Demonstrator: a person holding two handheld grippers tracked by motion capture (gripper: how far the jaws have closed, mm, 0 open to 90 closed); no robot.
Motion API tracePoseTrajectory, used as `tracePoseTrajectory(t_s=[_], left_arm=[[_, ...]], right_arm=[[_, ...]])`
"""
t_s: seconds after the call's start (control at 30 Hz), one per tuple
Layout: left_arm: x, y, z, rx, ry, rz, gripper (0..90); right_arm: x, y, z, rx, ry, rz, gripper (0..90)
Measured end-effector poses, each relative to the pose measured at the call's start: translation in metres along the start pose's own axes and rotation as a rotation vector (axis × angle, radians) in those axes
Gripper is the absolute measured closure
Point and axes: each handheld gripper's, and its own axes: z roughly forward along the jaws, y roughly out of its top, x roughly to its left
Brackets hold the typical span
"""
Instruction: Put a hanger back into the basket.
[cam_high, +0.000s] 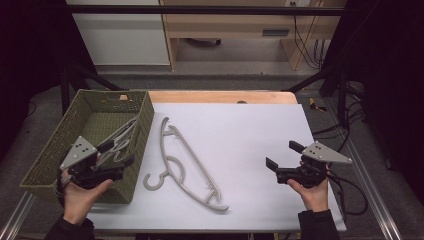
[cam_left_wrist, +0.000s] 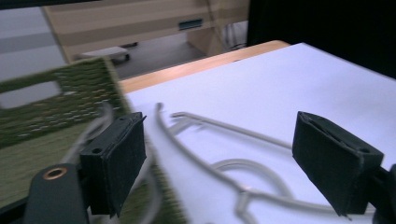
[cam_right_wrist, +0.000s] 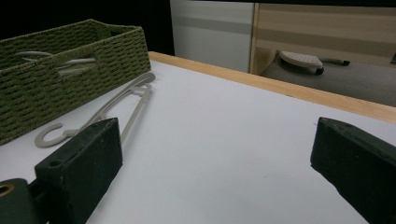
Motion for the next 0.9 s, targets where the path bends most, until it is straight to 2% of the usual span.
tracePoseTrajectory(t_s=[0.2, 0.37, 0.5, 0.73, 0.9], left_arm=[[-0.031, -0.011, 0.015, 0.024, -0.039, 0.005, 15.2], [-0.049, -0.023, 0.028, 0.045, -0.033, 0.027, 15.0], [-0.057, -0.034, 0.041, 0.088, -0.045, 0.028, 14.6], [-0.066, -0.055, 0.066, 0.201, -0.067, 0.032, 14.7], [-0.067, -0.067, 0.080, 0.272, -0.068, -0.010, 15.5]], right_arm=[[0.000, 0.000, -0.001, 0.000, -0.002, -0.003, 2.5], [0.000, 0.000, -0.002, -0.004, 0.000, -0.002, 2.5], [0.001, 0.000, -0.002, -0.006, 0.001, -0.005, 2.5], [0.001, 0.000, -0.001, -0.001, 0.003, -0.004, 2.6], [0.003, -0.001, 0.000, 0.005, 0.007, -0.004, 2.6]])
